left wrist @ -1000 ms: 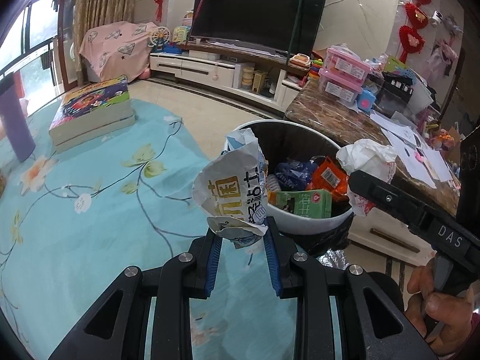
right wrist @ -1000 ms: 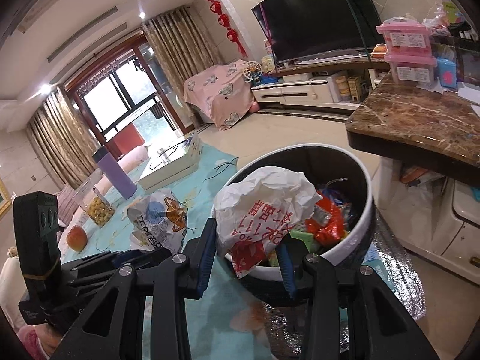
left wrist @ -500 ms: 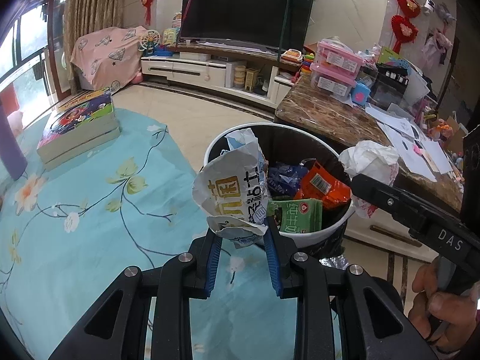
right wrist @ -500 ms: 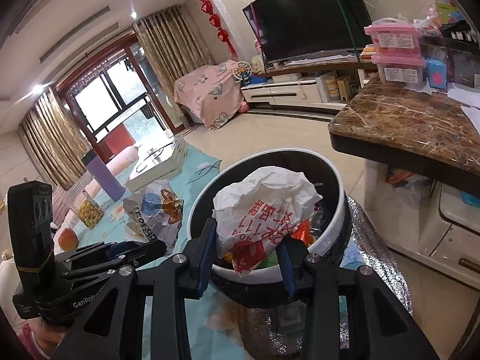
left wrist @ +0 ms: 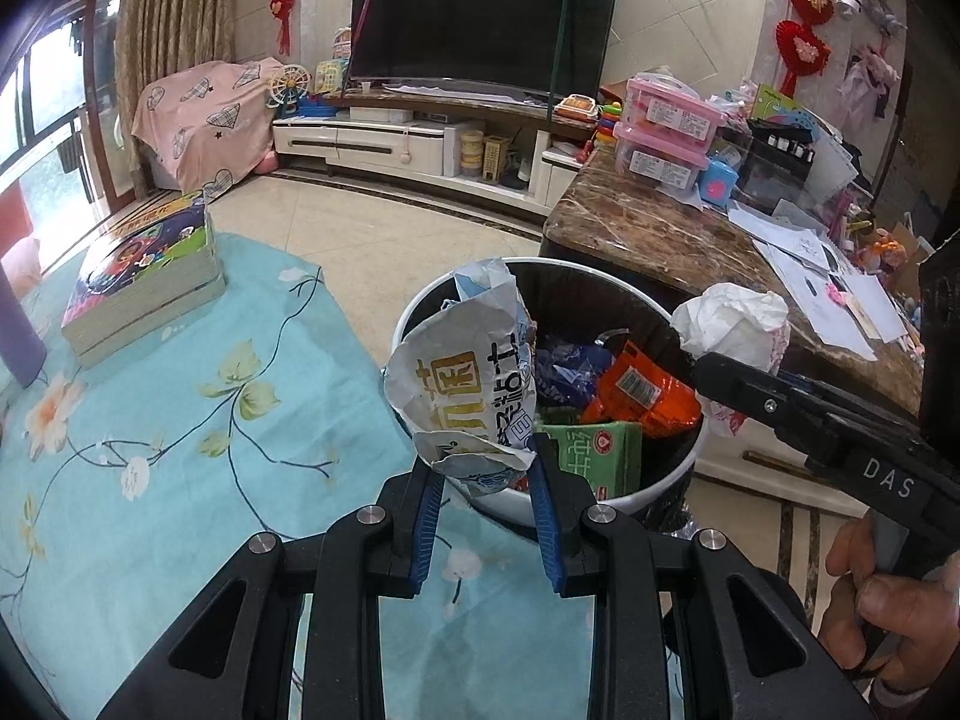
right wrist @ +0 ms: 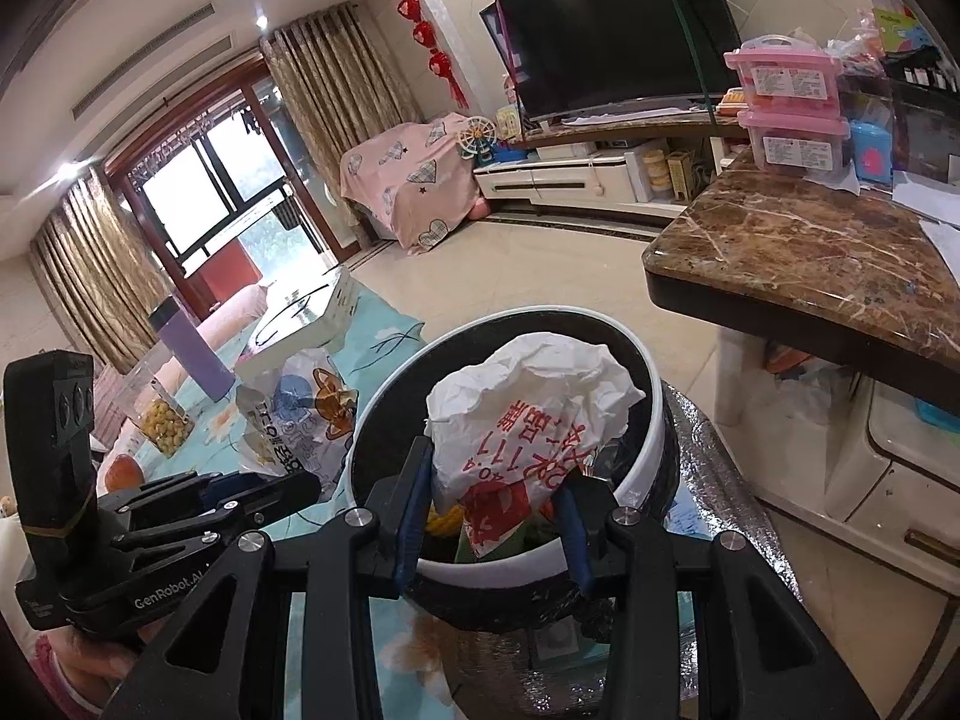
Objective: Collect trash
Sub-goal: 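Carry the white plastic bag and white snack wrapper over the bin, then lower both grippers into the bin and open them to release the wrappers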
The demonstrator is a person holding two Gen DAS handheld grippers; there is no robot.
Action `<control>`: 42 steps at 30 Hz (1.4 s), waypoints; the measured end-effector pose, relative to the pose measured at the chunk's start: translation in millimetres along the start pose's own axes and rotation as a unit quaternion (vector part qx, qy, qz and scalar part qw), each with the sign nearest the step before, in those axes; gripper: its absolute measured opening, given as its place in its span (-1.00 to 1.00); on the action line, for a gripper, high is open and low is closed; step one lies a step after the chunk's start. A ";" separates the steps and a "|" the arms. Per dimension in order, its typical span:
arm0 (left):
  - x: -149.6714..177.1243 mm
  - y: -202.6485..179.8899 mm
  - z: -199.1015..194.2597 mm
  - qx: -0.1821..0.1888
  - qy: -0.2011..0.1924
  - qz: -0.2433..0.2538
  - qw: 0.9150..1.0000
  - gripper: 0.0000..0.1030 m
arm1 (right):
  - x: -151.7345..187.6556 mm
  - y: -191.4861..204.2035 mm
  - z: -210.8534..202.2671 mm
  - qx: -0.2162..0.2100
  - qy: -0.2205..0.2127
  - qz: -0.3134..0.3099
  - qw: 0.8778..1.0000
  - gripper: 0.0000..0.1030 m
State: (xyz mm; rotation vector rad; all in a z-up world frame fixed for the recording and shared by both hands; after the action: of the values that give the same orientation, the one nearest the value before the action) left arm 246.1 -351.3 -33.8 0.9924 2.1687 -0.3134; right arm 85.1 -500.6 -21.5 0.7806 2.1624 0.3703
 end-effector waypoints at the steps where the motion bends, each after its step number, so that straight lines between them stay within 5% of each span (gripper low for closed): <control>1: -0.1 0.0 0.2 -0.001 0.000 0.000 1.000 -0.48 | -0.9 -0.2 1.4 0.001 0.001 -0.001 1.000 -0.25; 42: -34.4 -0.4 46.7 -0.005 0.025 0.016 1.000 -0.46 | -31.7 -3.2 51.8 0.013 0.046 -0.014 0.999 -0.24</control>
State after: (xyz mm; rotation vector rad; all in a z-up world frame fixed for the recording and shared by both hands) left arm 285.0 -393.3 -43.0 1.0385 2.1945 -0.2655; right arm 139.2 -523.1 -37.9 0.7602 2.2652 0.3714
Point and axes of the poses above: each gripper's, at about its wrist camera, not at the fingertips, and z roughly the way its jaws point, y to its left, x to its underside, the point moved 3 cm from there along z, roughly the way its jaws point, and after that the axes turned 14 degrees about z, right-handed, at the moved point
